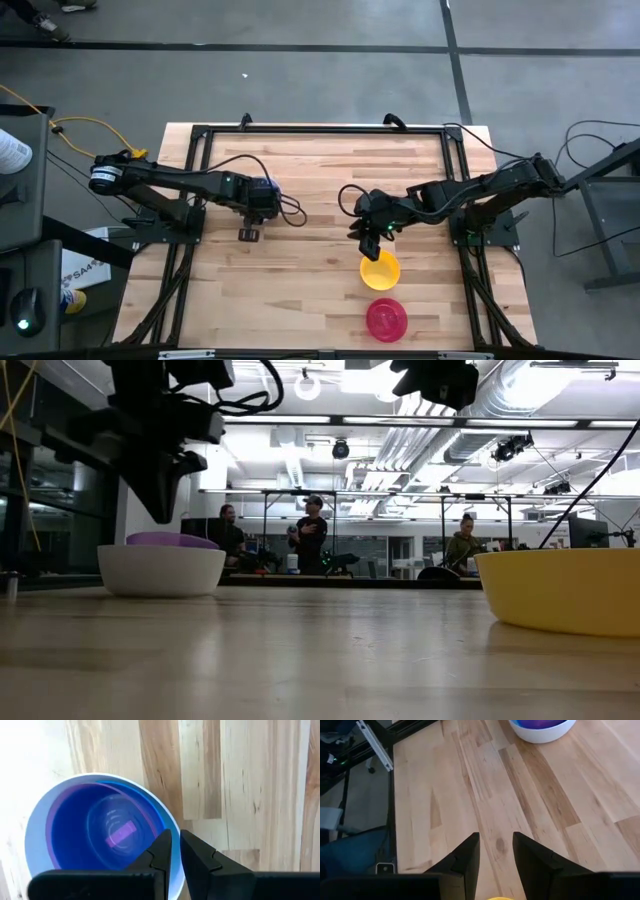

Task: Nest bowls inside each other
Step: Stack the yellow bowl on the purple bowl

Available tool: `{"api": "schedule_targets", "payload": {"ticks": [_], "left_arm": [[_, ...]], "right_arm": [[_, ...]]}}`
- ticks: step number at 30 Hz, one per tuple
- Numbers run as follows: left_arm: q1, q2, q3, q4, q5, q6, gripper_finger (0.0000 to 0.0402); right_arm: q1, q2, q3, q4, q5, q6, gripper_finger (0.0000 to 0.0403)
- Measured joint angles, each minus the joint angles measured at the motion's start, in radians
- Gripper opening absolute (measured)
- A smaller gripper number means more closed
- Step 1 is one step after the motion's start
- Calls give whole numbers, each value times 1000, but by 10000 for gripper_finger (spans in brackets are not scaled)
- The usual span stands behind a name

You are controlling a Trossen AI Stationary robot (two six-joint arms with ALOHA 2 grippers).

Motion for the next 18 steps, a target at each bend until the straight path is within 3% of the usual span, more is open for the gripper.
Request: {"api": "schedule_targets", "payload": {"ticks": [9,18], "left_arm": [[0,0,-2,-15,-86,13,38],[1,0,-82,22,-90,6,38]], "right_arm": [[1,0,0,0,-10,0,110],[32,0,0,10,-5,2,110]]}}
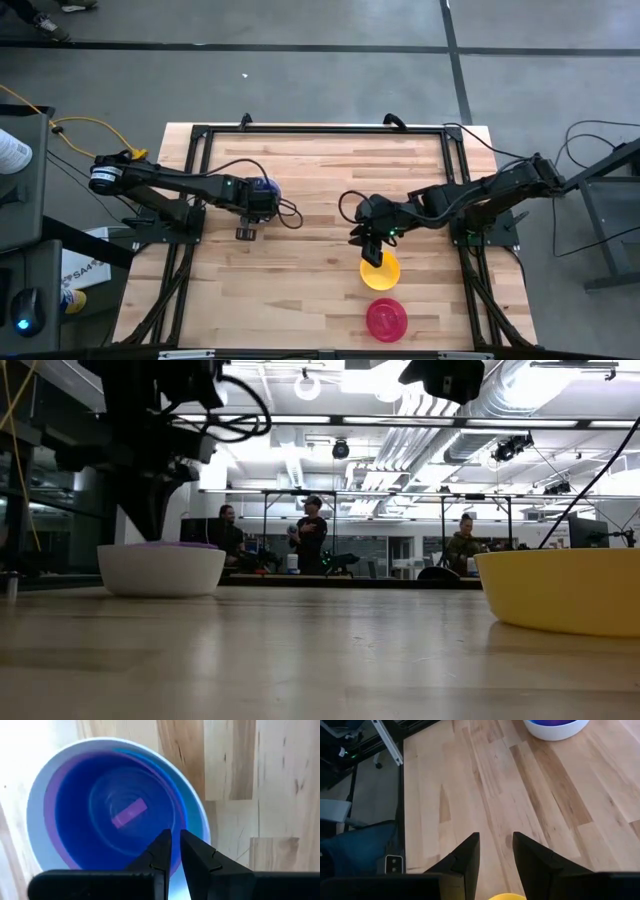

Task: Nest bowls inside each other
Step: Stack the yellow bowl on the purple bowl

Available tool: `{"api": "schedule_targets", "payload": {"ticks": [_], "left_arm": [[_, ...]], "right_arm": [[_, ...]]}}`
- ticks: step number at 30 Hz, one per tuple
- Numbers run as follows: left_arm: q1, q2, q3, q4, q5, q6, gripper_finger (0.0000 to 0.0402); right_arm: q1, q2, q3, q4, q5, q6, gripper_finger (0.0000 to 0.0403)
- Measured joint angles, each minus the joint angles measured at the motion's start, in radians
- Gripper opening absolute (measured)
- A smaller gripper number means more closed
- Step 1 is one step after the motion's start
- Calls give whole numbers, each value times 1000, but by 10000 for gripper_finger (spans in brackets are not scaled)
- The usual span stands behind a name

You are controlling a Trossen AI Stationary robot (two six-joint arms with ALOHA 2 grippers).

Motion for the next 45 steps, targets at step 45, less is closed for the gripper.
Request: {"api": "schedule_targets", "payload": {"ticks": [45], "left_arm": [[-264,0,175,169,65,-93,38]], "right_arm": [[217,144,0,-457,107,693,110]]}}
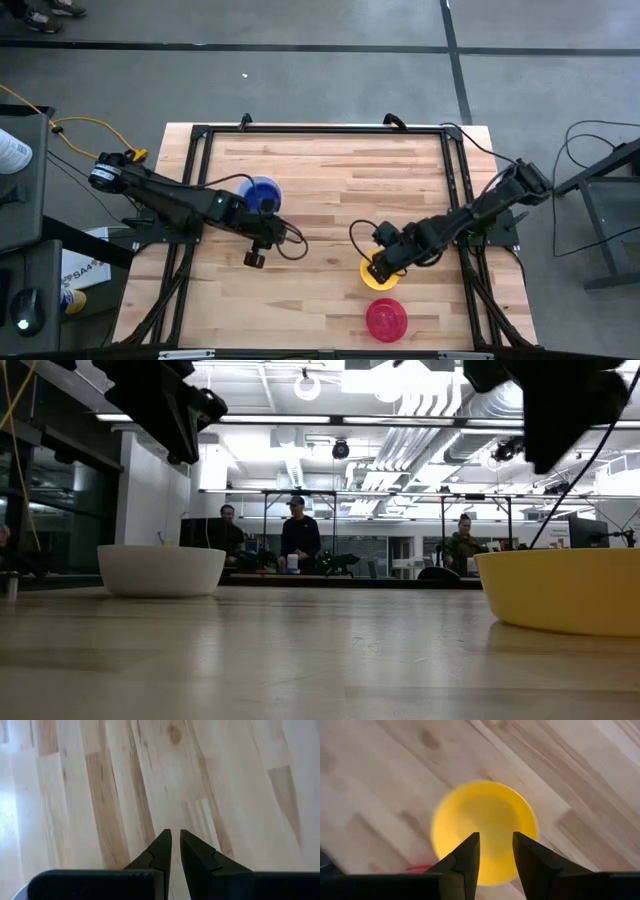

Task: Nest bowls inside each other
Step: Stack the yellow bowl on the purple bowl

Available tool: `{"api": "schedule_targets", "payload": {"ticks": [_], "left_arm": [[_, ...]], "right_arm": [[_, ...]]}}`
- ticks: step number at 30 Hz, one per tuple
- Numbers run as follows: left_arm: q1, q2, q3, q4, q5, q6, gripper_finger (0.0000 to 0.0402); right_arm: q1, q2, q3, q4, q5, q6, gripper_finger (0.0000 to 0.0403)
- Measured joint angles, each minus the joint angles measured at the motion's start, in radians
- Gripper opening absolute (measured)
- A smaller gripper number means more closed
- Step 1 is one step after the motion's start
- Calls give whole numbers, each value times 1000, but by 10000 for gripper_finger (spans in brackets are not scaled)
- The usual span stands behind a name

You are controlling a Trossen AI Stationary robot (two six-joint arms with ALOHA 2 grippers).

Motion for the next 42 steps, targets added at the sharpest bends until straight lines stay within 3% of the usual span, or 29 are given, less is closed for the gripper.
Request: {"api": "schedule_targets", "payload": {"ticks": [6,18,25,42], "left_arm": [[-31,0,0,-1,-4,-26,38],[-54,0,0,-3,-6,-42,38],[-54,0,0,-13,-5,-35,38],[-54,0,0,-13,-5,-28,38]], "right_arm": [[65,56,0,-78,-3,145,110],[109,151,-2,-102,1,257,110],[124,141,-85,-103,-2,335,110],[123,68,-114,-15,-41,291,110]]}}
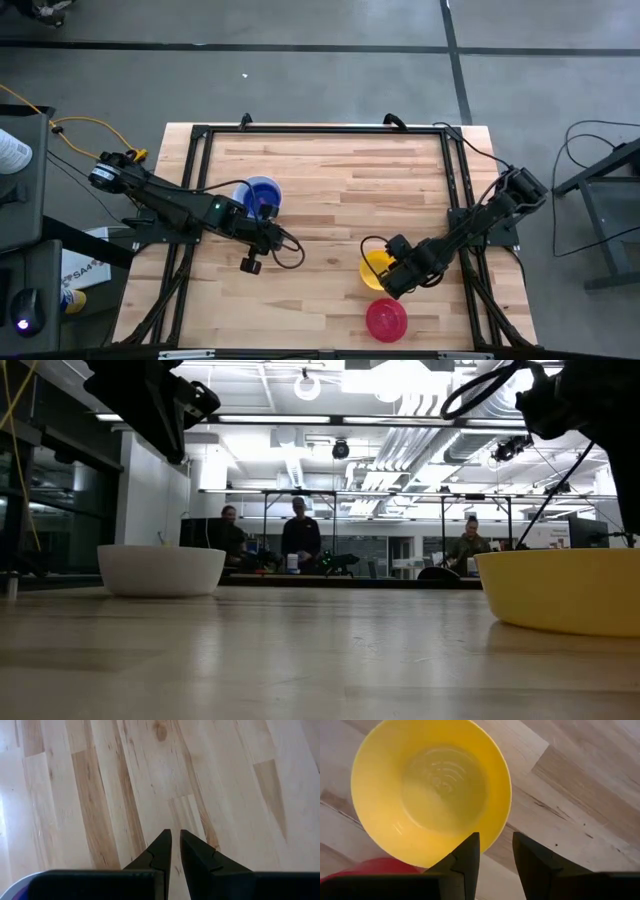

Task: Nest bowls inside each other
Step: Stack the yellow bowl on the purple bowl

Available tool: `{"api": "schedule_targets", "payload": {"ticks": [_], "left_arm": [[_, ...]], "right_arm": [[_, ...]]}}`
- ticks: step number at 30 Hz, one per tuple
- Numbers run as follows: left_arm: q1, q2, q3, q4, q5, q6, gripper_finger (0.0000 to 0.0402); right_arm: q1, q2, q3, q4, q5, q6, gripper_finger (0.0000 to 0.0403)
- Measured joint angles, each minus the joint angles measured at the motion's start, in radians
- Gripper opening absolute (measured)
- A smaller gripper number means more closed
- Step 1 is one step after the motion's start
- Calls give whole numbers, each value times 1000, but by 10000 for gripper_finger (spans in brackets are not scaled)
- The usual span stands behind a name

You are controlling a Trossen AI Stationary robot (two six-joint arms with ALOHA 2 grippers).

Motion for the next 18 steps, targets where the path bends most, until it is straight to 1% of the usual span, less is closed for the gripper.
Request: {"api": "schedule_targets", "payload": {"ticks": [3,7,13,18], "left_arm": [[0,0,0,0,0,0,38],[0,0,0,0,2,0,38],[0,0,0,0,46,0,38],[0,0,0,0,46,0,38]], "right_arm": [[-9,0,0,1,-12,-16,109],[-27,0,0,2,-10,-44,96],[-54,0,0,4,-3,-71,72],[-62,0,0,23,1,-91,70]]}}
